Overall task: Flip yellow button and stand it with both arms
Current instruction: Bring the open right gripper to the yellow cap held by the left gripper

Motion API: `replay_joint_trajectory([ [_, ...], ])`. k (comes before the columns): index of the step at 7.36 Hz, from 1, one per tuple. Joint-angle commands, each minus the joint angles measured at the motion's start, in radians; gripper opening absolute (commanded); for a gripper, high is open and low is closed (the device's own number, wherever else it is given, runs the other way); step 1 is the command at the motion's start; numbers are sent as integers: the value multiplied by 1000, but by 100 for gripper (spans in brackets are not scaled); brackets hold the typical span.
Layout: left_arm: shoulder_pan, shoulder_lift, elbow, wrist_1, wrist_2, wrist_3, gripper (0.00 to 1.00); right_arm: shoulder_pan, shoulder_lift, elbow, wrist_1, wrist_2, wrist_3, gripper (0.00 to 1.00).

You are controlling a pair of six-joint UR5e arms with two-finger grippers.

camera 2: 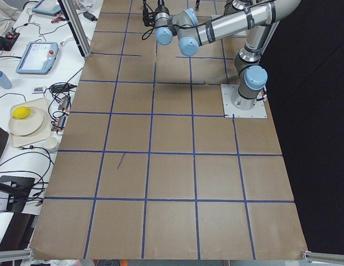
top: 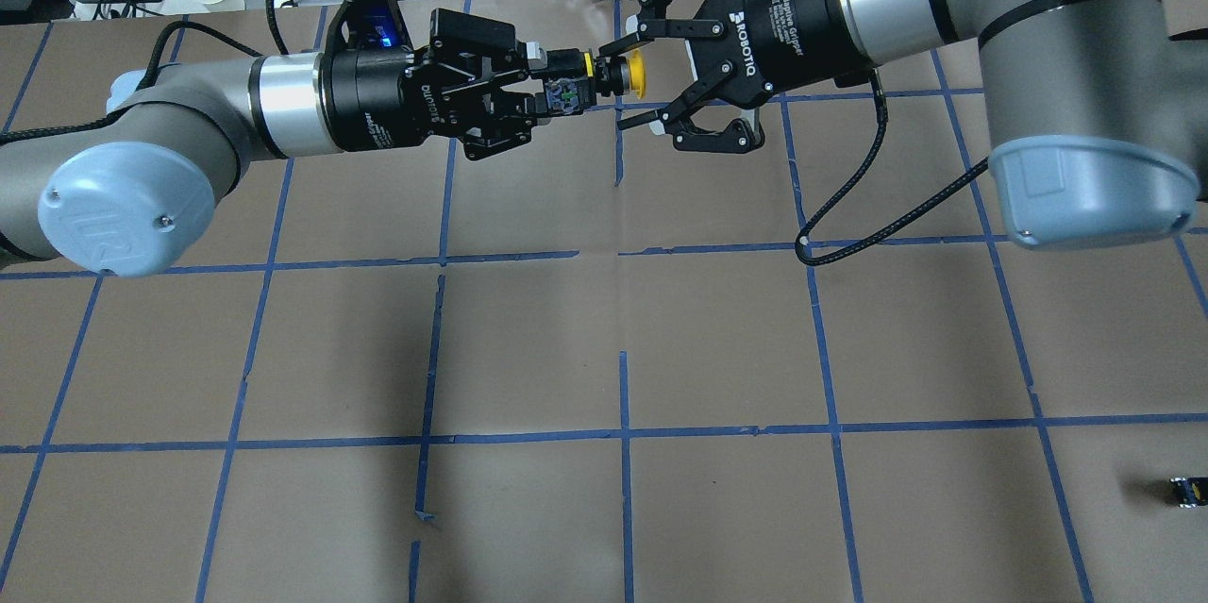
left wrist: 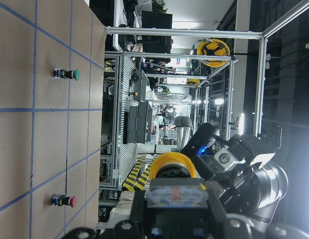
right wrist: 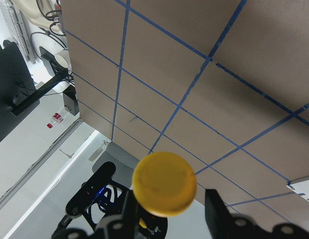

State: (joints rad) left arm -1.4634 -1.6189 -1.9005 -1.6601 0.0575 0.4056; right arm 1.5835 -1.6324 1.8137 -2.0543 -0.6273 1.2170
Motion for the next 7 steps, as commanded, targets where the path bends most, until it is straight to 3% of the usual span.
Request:
replay_joint_trajectory([
  [1, 0, 2, 0, 0, -2, -1, 1, 0, 0, 1, 0, 0, 1, 16],
  [7, 0, 1, 0, 2, -1, 1, 1, -5, -1, 1, 2, -2, -2, 10],
])
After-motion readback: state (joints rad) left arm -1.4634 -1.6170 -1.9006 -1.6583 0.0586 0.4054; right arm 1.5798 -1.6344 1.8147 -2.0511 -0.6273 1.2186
